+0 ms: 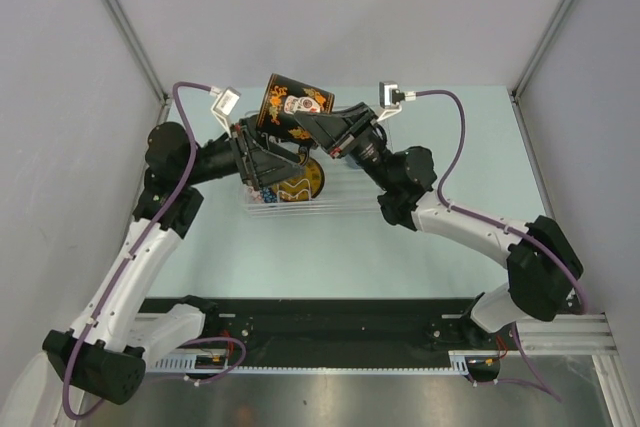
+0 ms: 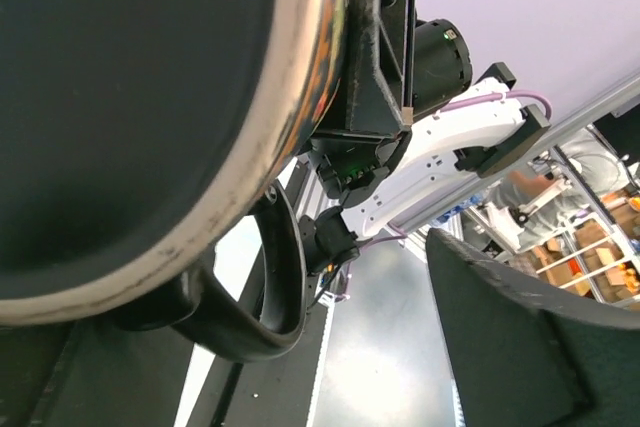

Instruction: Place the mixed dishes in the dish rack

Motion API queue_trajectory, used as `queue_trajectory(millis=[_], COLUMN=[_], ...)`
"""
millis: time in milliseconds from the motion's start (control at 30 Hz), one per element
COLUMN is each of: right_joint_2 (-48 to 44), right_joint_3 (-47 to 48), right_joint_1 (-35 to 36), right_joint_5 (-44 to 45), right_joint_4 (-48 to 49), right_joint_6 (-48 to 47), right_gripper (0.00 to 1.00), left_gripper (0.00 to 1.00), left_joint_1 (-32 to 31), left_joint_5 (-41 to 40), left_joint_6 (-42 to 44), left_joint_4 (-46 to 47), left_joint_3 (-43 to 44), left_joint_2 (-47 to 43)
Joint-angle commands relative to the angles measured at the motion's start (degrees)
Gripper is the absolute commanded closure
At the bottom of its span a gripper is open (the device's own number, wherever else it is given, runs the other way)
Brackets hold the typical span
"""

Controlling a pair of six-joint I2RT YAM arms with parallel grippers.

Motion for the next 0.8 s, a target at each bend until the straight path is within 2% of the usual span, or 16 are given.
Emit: queue_trajectory(millis=[0, 67, 200, 233, 300, 333, 400, 433, 667, 767], right_joint_2=[0.4, 1.2, 2.9, 2.7, 2.7, 2.8, 2.9, 2.9, 3.8, 4.3], right_joint_3=[5.8, 6.5, 7.7, 7.9, 7.9, 7.9, 7.9, 7.9, 7.8, 7.8], right_joint_1=[1.4, 1.9, 3.7, 3.9, 4.3, 4.3, 4.6, 4.8, 5.6, 6.0], right_joint_5=[1.2, 1.7, 1.7, 1.5, 1.2, 1.2, 1.6, 1.6, 1.7, 1.5], right_joint_4=[25.2, 25.3, 25.3, 25.3, 25.2, 25.3, 25.2, 25.2, 25.2, 25.2], right_joint_6=[0.3, 0.5, 1.2, 1.0, 1.0, 1.2, 1.1, 1.1, 2.7, 3.5], right_gripper=[1.0, 1.0, 1.0, 1.0, 1.0, 1.0, 1.0, 1.0, 1.0, 1.0], left_gripper=[0.15, 0.23, 0.3, 0.36, 0.42, 0.5, 0.54, 0.61, 0.66, 0.76], left_joint_1=[-1.0, -1.1, -1.1, -1.0, -0.5, -0.5, 0.1, 0.2, 1.9, 2.4], left_joint_5=[0.9, 0.7, -0.5, -0.9, -1.8, -2.6, -3.4, -3.9, -4.2, -3.1], left_joint_6=[-2.6, -3.7, -4.2, -4.2, -4.1, -3.9, -3.5, -3.5, -4.5, -5.5], left_joint_4=[4.4, 5.4, 6.4, 6.3, 6.2, 6.0, 5.0, 5.0, 6.4, 7.9], left_joint_3=[1.3, 1.3, 1.7, 1.8, 2.3, 2.6, 3.7, 4.1, 6.4, 6.4], left_joint_2=[1.0, 1.4, 1.7, 1.8, 2.0, 2.3, 2.8, 3.3, 4.1, 4.1])
